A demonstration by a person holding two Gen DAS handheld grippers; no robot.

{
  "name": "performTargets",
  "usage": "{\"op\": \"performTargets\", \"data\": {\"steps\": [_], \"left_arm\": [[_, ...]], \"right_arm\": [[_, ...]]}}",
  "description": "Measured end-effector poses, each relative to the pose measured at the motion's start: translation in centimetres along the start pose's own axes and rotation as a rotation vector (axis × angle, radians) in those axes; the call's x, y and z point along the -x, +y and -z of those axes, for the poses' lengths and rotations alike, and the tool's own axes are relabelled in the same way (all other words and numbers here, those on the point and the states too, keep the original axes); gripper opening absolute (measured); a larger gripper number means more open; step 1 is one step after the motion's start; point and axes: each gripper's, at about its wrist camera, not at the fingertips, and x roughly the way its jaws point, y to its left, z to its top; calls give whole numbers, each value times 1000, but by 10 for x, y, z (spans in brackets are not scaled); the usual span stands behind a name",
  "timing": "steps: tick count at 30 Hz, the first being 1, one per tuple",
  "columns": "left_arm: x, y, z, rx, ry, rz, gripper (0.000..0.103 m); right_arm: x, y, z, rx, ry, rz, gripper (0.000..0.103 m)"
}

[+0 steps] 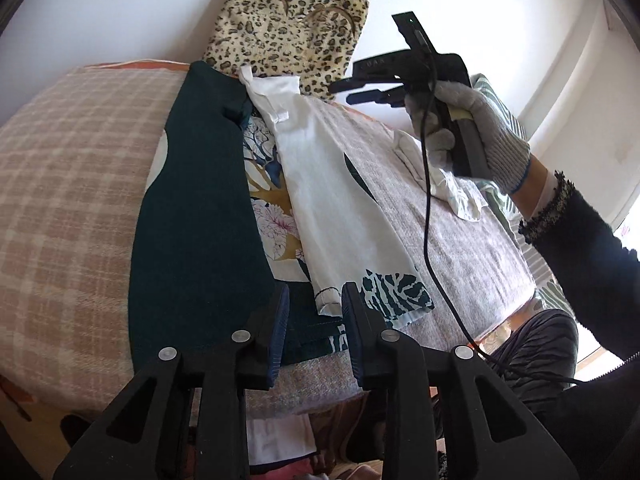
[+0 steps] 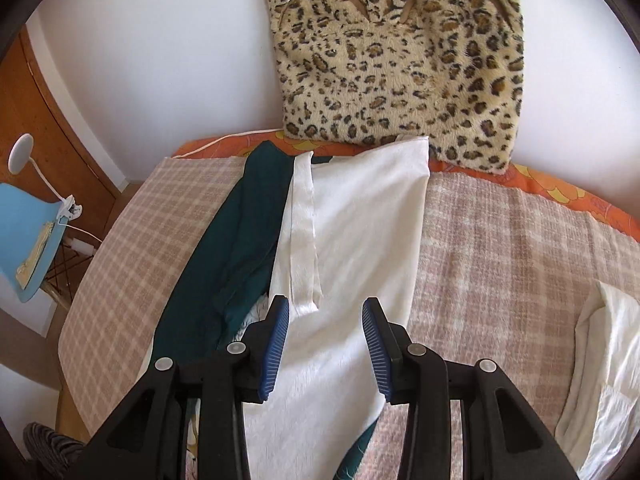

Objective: Fold small clothes

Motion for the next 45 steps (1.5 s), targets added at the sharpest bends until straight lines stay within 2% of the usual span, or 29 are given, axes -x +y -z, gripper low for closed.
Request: {"op": "performTargets", "data": {"steps": [3, 4, 5, 9, 14, 17, 20, 21, 22, 24, 29, 30, 32, 33, 34, 35, 36, 37, 38, 39, 40, 41, 42, 45], "left_arm": [[17, 12, -13, -22, -32, -49, 35], [21, 18, -17, -28, -40, -73, 43], [24, 25, -22, -23, -45, -93, 45], [23, 57, -36, 46, -22, -137, 48], [12, 81, -32, 84, 42, -165, 48], [6, 87, -23, 111, 80, -160, 48], [1, 90, -18, 120, 104, -166, 48], [1, 90, -16, 118, 108, -167, 48], [0, 89, -15, 110, 110, -170, 48], [-1, 86, -14, 82, 110, -185, 48], [-5, 84, -8, 69, 137, -172, 44], [-6, 83, -8, 68, 143, -165, 42], [-7, 81, -7, 60, 147, -160, 42], [-7, 80, -7, 57, 149, -159, 42], [-8, 79, -6, 55, 151, -157, 41], [-8, 79, -6, 54, 152, -154, 41], [-9, 78, -6, 50, 153, -154, 39], [-8, 77, -6, 45, 152, -155, 38], [-9, 77, -5, 38, 154, -154, 36], [-9, 76, -5, 32, 155, -154, 31], [-9, 75, -5, 28, 153, -154, 27], [-9, 75, -5, 24, 153, -158, 18], [-9, 76, -5, 22, 152, -164, 15], [-4, 77, -5, 30, 139, -157, 14]], "right_arm": [[26, -22, 57, -28, 44, -34, 42], [31, -27, 75, -38, 55, -43, 42], [38, -30, 92, -47, 64, -50, 42], [49, -36, 152, -82, 124, -100, 42], [55, -35, 202, -141, 181, -172, 42], [58, -32, 222, -172, 202, -222, 42], [56, -23, 231, -147, 217, -208, 37], [57, -18, 232, -123, 211, -182, 29], [57, -16, 232, -108, 212, -168, 12], [56, -19, 234, -113, 223, -182, 1], [62, -35, 240, -143, 227, -183, 0], [65, -34, 240, -145, 215, -204, 0], [70, -33, 239, -157, 199, -224, 8], [71, -32, 239, -164, 197, -235, 33], [71, -31, 238, -172, 193, -241, 51], [69, -30, 238, -174, 193, -233, 51], [65, -26, 237, -168, 203, -226, 49], [62, -24, 237, -158, 209, -217, 40], [59, -21, 238, -144, 211, -202, 35], [59, -17, 237, -120, 199, -176, 24], [57, -12, 236, -98, 207, -172, 5], [56, -11, 236, -97, 214, -179, 1], [55, -11, 236, -102, 213, -174, 0], [62, -20, 238, -117, 201, -176, 0]]}}
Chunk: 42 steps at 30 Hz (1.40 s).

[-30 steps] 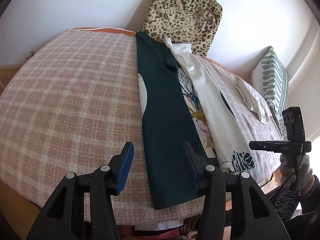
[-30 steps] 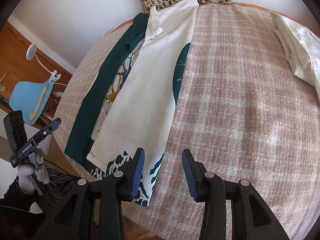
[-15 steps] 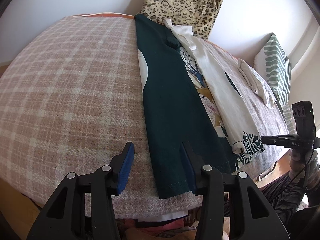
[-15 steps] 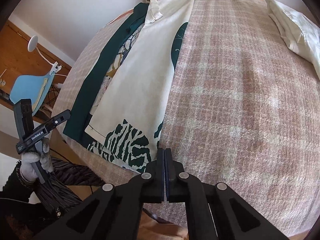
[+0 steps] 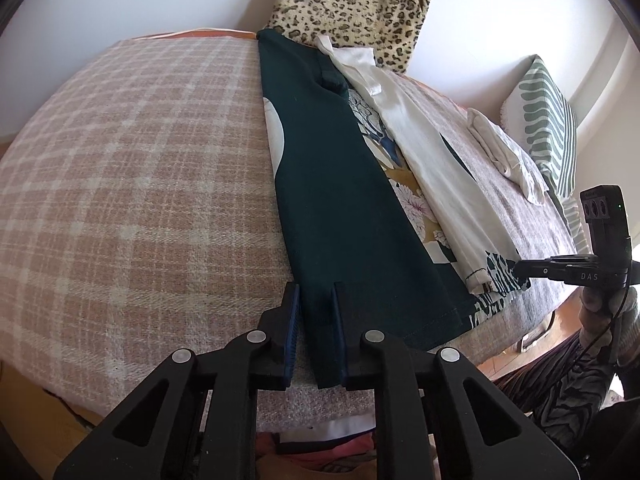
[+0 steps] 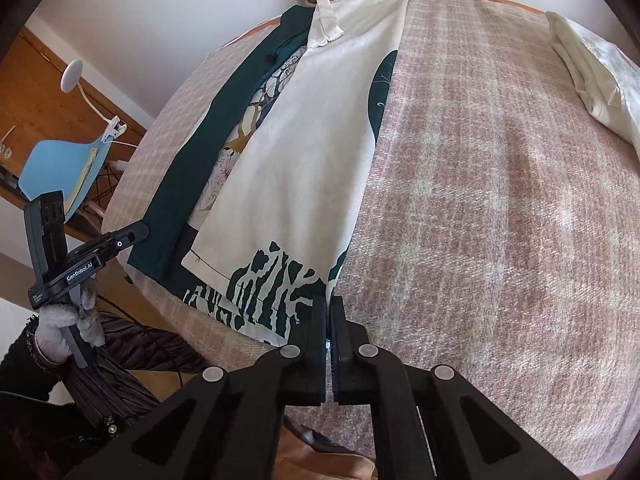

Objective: Fold small clothes

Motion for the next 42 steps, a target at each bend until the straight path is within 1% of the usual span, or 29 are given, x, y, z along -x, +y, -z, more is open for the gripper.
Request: {"op": "performTargets", "data": {"steps": [2, 3, 4, 5, 7, 9, 10, 11, 12, 14, 15, 16, 18, 20, 23, 26, 27, 28, 29, 30, 32, 34, 35, 36, 37, 38, 39, 40, 42], "left_arm": [[2, 1, 1, 5, -2, -10, 14], [2, 1, 1, 12, -4, -19, 17], [2, 3, 1, 20, 2, -23, 22], [2, 4, 1, 30, 14, -23, 32], [1, 6, 3, 36, 28, 2, 33], [0, 4, 5, 15, 22, 1, 32], [-1, 2, 4, 6, 21, 1, 31], [-1, 2, 3, 8, 21, 9, 31], [-2, 3, 3, 19, 22, 21, 28], [-5, 5, 2, 34, 34, 35, 9], [-5, 4, 3, 32, 33, 34, 6], [-4, 3, 3, 23, 29, 32, 5], [0, 0, 4, 2, 15, 31, 3], [3, -4, 5, -31, -1, 23, 2], [2, -5, 6, -37, 3, 32, 2], [2, -5, 5, -25, 0, 35, 2], [3, -6, 5, -15, -2, 32, 5], [3, -5, 4, 0, 5, 28, 9], [2, -3, 3, 26, 23, 24, 27], [1, -1, 3, 52, 39, 38, 40], [-3, 1, 5, 92, 54, 70, 40], [-3, -2, 5, 81, 42, 75, 39], [-4, -3, 5, 78, 40, 83, 36], [-6, -5, 5, 78, 39, 97, 21], [-11, -8, 4, 77, 64, 127, 7], [-15, -11, 5, 78, 84, 139, 0], [-15, -13, 5, 69, 65, 135, 0], [-14, -16, 4, 53, 69, 134, 0], [-6, -16, 0, 66, 48, 152, 1]], "right_arm": [[4, -6, 1, -10, -9, -3, 0], [4, -6, 2, -14, -9, -3, 0], [4, -6, 3, -16, -7, -10, 0], [3, -7, 3, -18, -5, -8, 0], [6, -8, 4, -19, -16, -19, 1], [11, -9, 2, -21, -30, 5, 11], [13, -9, 1, -18, -32, 15, 27], [14, -9, 0, -15, -37, 13, 29], [13, -7, -1, -10, -33, 12, 29], [7, -3, -1, 5, -16, 3, 21], [2, 0, 0, 16, 0, -7, 7], [-1, 3, 1, 24, 9, -2, 0], [2, 2, 3, 21, -7, 11, 0], [12, -8, 5, -14, -30, -13, 0], [18, -19, 7, -37, -35, 18, 0], [21, -14, 2, -43, -31, -4, 17], [23, -12, 1, -43, -37, -24, 39], [24, -8, -1, -35, -43, -28, 41], [23, -5, -2, -20, -35, -23, 41], [20, -2, -3, -11, -29, -22, 41], [14, -1, -4, -14, -12, -35, 41], [4, -6, -4, -31, 7, -33, 38], [2, -9, -4, -39, -7, -41, 37], [3, -12, -4, -50, -13, -46, 32], [3, -16, -5, -65, -16, -58, 25], [3, -20, -5, -85, -18, -80, 20], [1, -23, -4, -103, -8, -106, 10], [-1, -26, -3, -115, -3, -116, 4], [1, -29, -3, -131, -10, -133, 1]]}}
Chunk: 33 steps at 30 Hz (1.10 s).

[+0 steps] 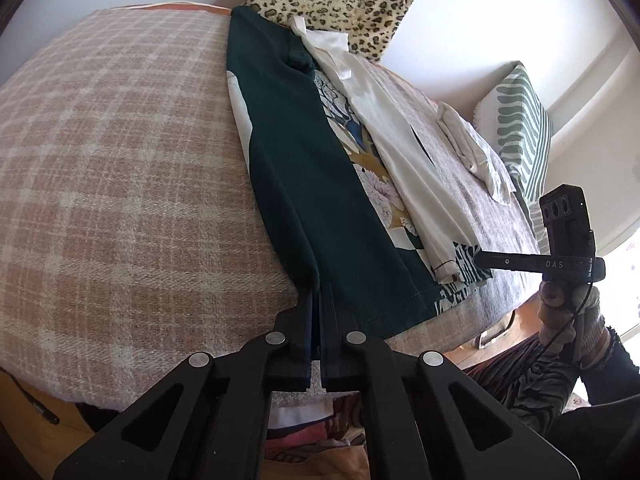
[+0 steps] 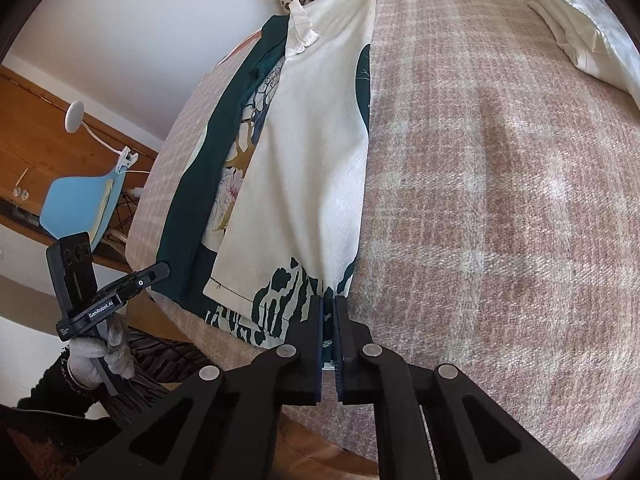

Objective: Fold small clothes
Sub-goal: 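Grip the folded hem with the left tool while the right tool grips it too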

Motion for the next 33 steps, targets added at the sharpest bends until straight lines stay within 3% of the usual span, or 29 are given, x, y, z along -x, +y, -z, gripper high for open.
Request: {"op": "performTargets", "data": {"steps": [3, 5, 8, 10, 11, 12, 14, 16, 21, 22, 23, 24, 28, 33], "left_arm": [[20, -5, -6, -11, -48, 5, 1], [25, -8, -7, -37, -59, -5, 1], [10, -5, -1, -67, -15, -41, 1], [-2, 0, 4, -38, 31, -28, 1], [-4, 1, 5, -26, 42, -39, 7], [-5, 3, 6, -15, 49, -38, 11], [-1, 3, 6, -2, 39, -19, 25], [-3, 0, 6, -11, 40, -14, 28], [-8, -4, 4, -14, 22, 8, 25], [-8, -4, 3, -12, 21, 8, 19], [-10, -2, 3, -6, 31, 13, 4], [-12, -2, 3, 3, 41, 20, 2], [-10, -4, 4, 5, 36, 35, 2], [0, -6, -5, 54, 9, 107, 2]], "right_arm": [[18, -1, -1, -19, -51, -78, 0], [25, 0, 1, -11, -73, -78, 0], [14, -7, 4, -7, -39, -14, 0], [6, -15, 5, -47, -12, -27, 0], [8, -15, 5, -44, -11, -26, 1], [10, -13, 4, -29, -11, -15, 8], [17, -12, 2, -7, -23, 20, 33], [24, -11, 1, 0, -56, 57, 37], [18, -7, -2, 31, -34, 52, 37], [16, -5, -2, 43, -25, 49, 35], [15, -3, -1, 54, -16, 41, 34], [13, -2, 0, 60, -6, 32, 30], [8, -9, 2, 23, 24, -33, 3], [12, -19, -3, -85, -8, -186, 1]]}}
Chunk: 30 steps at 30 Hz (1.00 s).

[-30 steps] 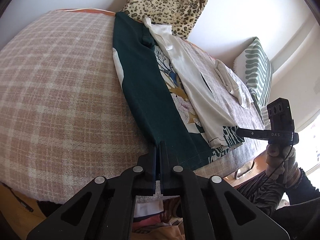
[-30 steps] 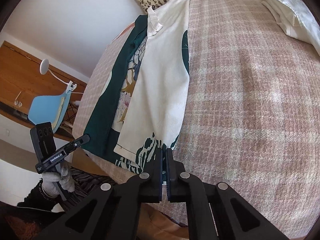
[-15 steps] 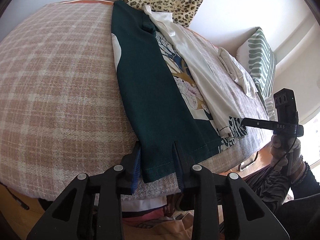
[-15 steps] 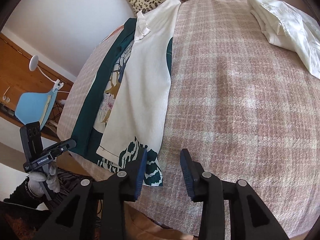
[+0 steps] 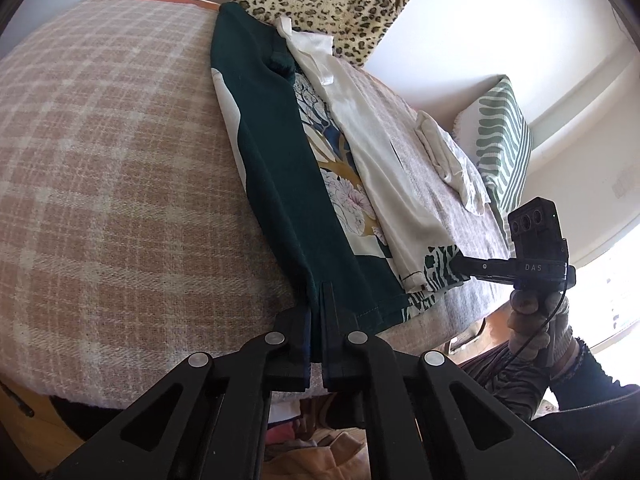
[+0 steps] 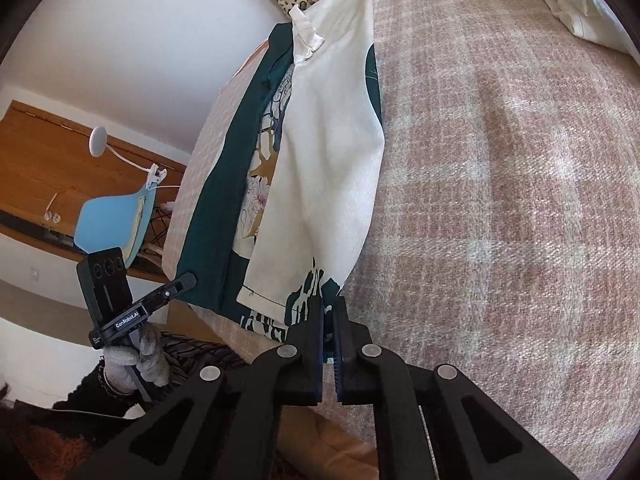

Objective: Fold small clothes
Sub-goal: 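Grip the folded hem with the left tool while the right tool grips it too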

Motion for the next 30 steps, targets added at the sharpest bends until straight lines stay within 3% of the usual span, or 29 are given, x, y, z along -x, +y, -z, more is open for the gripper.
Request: {"op": "performTargets", "data": {"steps": [5, 11, 22, 30], "left_arm": [[10, -2, -19, 25, -52, 35, 2], [11, -1, -47, 15, -102, 21, 2], [-15, 23, -107, 4, -129, -70, 2], [-35, 45, -124, 44, -120, -105, 2]], "right_arm": [[15, 1, -15, -52, -73, -95, 1], [18, 6, -41, -64, -104, -104, 1], [9, 2, -115, -80, -154, -51, 1], [-2, -1, -147, -98, -165, -17, 1]]}}
